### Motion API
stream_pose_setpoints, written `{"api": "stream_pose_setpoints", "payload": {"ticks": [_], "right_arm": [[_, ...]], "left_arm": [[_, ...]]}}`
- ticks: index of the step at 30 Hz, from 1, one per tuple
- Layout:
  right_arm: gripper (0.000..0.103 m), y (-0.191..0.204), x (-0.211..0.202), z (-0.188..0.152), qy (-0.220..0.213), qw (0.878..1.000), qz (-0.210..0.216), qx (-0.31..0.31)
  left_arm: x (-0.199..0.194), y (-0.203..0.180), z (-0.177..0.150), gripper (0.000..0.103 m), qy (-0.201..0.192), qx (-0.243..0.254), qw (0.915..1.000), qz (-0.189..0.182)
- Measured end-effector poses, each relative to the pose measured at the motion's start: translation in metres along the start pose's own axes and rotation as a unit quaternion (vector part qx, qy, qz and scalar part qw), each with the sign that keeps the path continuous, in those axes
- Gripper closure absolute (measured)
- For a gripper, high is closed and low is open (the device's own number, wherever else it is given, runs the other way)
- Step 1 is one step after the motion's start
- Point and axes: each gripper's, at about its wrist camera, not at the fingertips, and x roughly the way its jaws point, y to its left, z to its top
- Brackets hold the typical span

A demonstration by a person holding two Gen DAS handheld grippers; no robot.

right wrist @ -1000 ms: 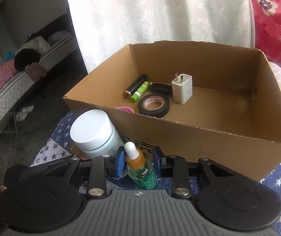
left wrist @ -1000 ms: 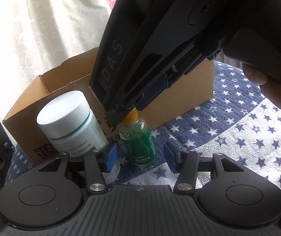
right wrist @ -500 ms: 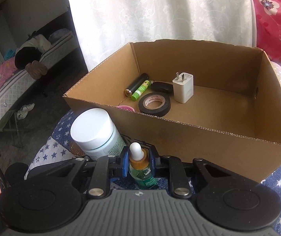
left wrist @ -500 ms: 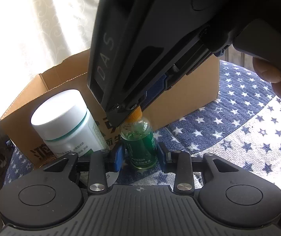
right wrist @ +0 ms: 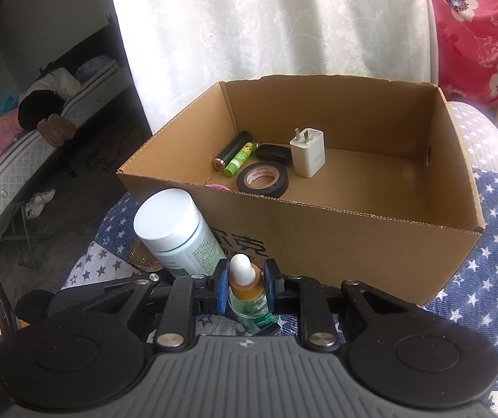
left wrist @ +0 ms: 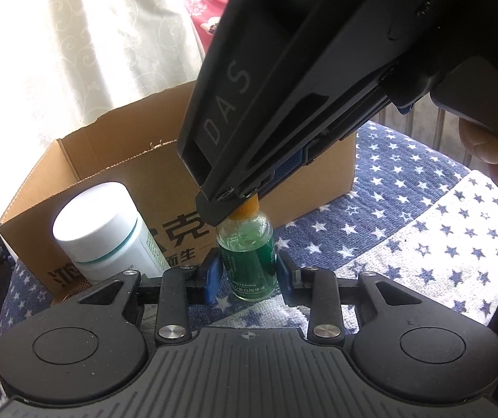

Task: Organize rigid objects
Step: 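Grasp the green dropper bottle by its orange cap with the right gripper, then carry the green dropper bottle over the box with the right gripper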

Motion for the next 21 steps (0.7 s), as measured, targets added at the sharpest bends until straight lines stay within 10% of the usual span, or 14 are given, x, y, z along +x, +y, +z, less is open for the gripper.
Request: {"api": "stream_pose_setpoints", "payload": {"ticks": [21], "right_arm": [[0.081, 0.037, -0.056, 0.018, -0.054, 0.998, -0.010, -0.042]], "left_arm": [[-0.062, 0.009, 0.038, 0.070, -0.048, -0.005, 0.9987, 0.014]]}}
